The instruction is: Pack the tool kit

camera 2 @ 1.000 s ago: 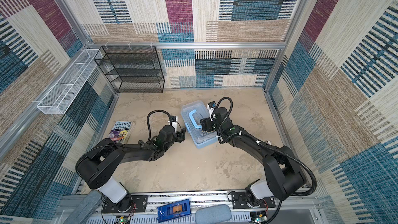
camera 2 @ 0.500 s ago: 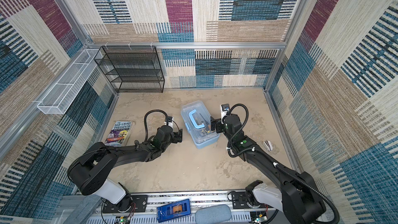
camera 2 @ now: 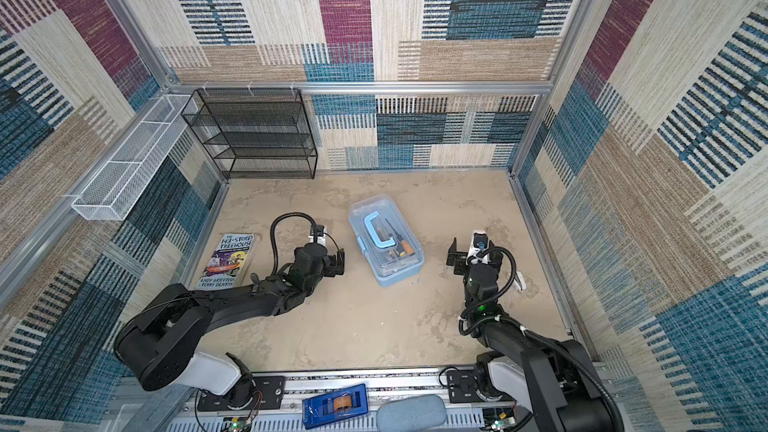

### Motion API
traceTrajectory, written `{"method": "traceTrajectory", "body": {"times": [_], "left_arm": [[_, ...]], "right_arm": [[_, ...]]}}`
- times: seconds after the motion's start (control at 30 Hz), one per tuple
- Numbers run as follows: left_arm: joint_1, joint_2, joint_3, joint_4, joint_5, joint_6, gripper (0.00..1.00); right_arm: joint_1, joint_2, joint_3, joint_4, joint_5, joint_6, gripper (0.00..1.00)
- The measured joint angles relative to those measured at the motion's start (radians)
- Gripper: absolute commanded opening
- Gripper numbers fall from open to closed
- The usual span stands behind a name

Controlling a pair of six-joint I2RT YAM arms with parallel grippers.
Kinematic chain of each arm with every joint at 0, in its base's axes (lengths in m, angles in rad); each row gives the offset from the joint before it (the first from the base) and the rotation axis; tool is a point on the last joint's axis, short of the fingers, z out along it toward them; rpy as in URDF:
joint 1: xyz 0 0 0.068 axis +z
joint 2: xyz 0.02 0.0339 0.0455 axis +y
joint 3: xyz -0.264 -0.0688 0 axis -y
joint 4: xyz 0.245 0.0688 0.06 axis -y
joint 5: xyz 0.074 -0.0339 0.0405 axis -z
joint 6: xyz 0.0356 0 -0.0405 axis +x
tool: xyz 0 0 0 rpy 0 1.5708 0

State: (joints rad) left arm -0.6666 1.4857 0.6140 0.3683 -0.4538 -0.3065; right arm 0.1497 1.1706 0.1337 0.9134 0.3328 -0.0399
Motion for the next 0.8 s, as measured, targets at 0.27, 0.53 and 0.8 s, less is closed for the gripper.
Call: {"method": "traceTrajectory", "body": {"times": [0.27,0.53,0.8], "left_arm": [[0.008,-0.089,-0.038,-0.042,-0.049,0.004,0.98],[0.032,-0.23,-0.044,-0.142,-0.125,0.042,0.98],[0.144,-0.386,-0.093,-0.171,-0.262,0.164,0.98]], "right_arm": [[-0.084,0.241,0.056,0.212,-0.144,-0.011,1.0],[-0.149,0.362,0.071,0.305,-0.269,0.011,1.0],[-0.15,0.364,0.071,0.325,-0.3,0.013,1.0]]}}
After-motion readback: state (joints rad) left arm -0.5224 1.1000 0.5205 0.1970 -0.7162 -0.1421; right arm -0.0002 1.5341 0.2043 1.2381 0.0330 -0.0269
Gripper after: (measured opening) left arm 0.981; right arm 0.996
